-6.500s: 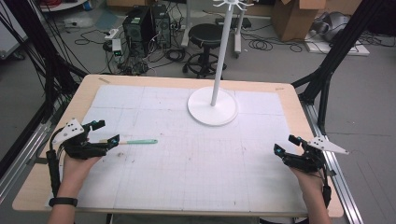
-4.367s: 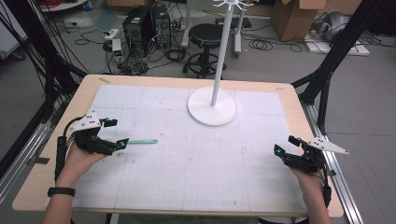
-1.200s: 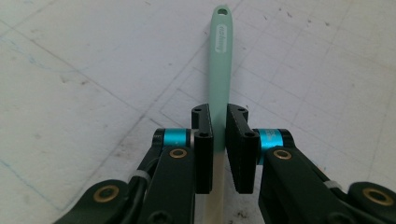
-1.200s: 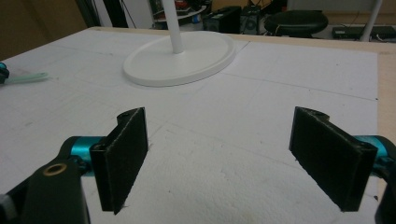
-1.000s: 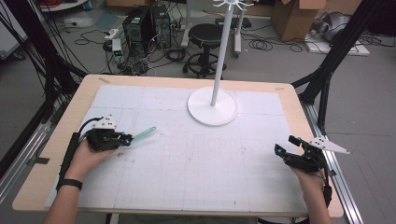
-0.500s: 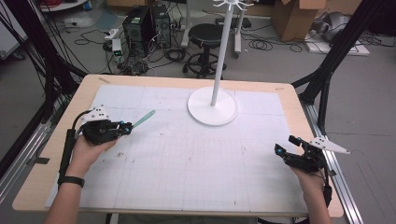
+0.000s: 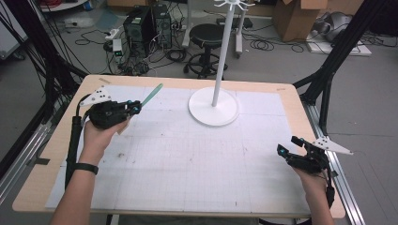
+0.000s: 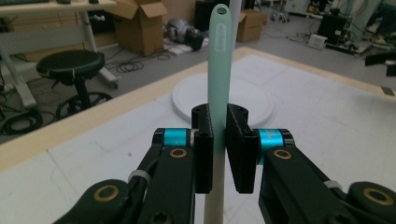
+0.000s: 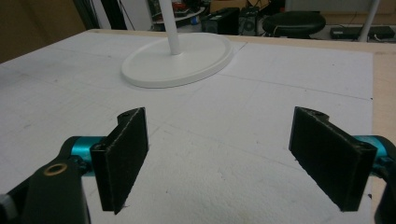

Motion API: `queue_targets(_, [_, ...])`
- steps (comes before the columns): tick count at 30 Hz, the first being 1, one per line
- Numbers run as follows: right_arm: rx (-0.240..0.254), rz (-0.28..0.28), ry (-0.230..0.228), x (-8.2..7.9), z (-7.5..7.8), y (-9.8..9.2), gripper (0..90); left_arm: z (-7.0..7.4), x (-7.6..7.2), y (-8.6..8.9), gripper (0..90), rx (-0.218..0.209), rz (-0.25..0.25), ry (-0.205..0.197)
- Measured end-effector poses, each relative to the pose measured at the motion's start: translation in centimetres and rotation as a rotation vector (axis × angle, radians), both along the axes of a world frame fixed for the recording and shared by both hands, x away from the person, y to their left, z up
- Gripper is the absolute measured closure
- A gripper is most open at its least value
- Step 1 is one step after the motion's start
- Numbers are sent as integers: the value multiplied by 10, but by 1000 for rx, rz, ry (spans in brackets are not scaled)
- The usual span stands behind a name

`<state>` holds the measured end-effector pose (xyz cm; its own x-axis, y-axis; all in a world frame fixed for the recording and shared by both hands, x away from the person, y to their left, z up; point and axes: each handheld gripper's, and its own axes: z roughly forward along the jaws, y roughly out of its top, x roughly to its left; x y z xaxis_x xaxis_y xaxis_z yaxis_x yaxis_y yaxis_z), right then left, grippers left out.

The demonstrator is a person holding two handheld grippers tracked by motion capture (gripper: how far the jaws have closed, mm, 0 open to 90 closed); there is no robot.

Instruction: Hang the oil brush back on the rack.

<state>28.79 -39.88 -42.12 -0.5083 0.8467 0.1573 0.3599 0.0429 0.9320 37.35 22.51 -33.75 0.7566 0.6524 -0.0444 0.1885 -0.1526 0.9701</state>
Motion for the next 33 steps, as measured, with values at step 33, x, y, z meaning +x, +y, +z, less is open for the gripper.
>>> queue_targets(33, [10,4,8,1,-1,0,191,119,50,-96,817,-132,-30,-180])
